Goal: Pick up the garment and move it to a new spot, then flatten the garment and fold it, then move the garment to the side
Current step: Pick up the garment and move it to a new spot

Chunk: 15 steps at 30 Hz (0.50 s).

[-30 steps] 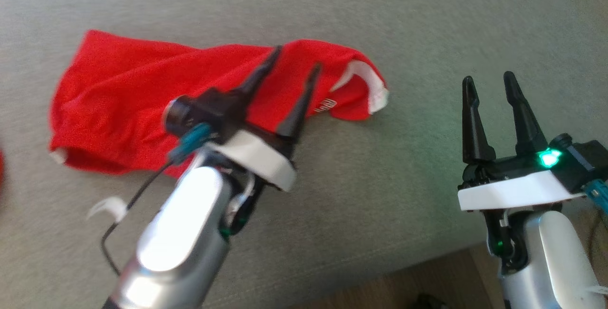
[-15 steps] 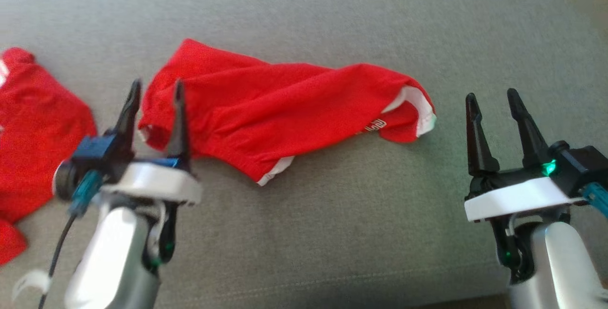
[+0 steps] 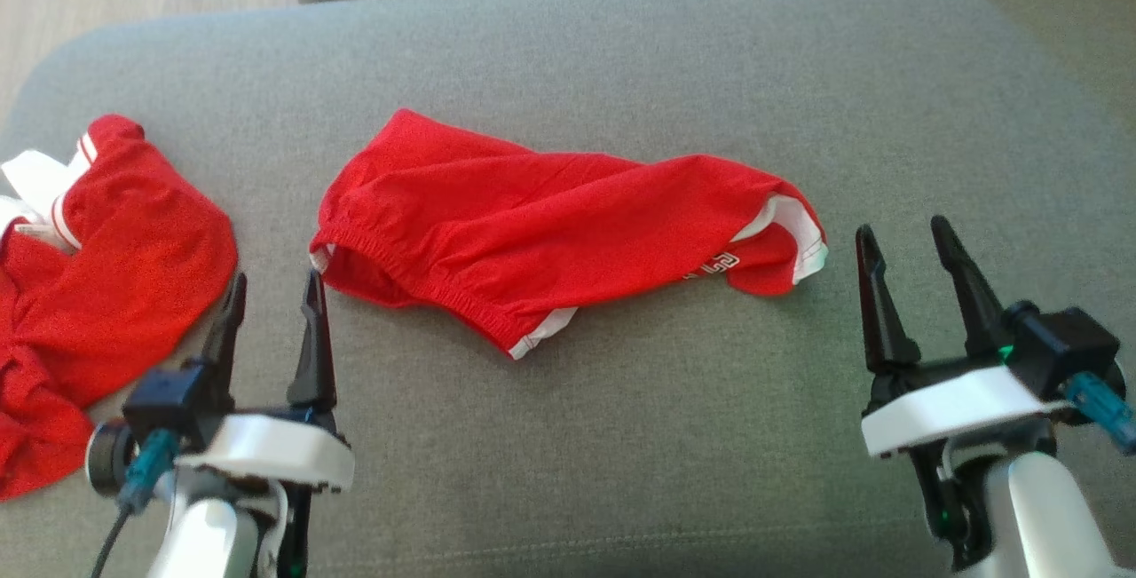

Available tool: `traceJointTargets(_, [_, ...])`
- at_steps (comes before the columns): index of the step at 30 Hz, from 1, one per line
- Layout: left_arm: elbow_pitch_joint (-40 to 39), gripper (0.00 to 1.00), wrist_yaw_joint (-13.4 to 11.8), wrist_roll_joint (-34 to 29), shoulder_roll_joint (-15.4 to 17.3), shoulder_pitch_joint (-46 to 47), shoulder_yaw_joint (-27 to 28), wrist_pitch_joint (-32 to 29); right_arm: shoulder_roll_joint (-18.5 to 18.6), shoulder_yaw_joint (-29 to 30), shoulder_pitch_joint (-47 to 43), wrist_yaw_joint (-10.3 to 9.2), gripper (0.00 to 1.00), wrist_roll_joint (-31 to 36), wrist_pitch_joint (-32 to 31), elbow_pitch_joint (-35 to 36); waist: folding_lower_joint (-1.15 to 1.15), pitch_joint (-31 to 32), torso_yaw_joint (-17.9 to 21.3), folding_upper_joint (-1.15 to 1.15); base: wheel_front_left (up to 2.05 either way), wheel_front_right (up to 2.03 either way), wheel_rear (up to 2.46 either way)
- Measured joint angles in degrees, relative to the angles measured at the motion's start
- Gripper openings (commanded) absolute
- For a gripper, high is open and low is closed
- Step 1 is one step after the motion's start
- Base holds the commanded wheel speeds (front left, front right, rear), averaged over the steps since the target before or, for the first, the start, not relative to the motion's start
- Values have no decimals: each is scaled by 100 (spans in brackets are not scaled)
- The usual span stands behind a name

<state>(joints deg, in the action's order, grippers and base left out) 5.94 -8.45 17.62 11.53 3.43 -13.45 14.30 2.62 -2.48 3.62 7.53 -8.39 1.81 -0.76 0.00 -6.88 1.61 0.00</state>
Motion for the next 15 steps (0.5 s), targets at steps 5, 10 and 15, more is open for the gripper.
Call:
traceJointTargets(5, [5,100,41,-41,14,-263,0,0,0,-34,-190,0,100,20,-23,-3,0,179,20,0,0,0,0])
traceJointTargets(10, [1,100,38,-41,14,-467,-8,0,0,-54,-282,0,100,34,-65,1,0,303,42,0,0,0,0])
traceJointTargets(15, [-1,100,-7,-41,14,-587,-20,0,0,-67,-371,0,100,41,-81,5,0,368,47,0,0,0,0])
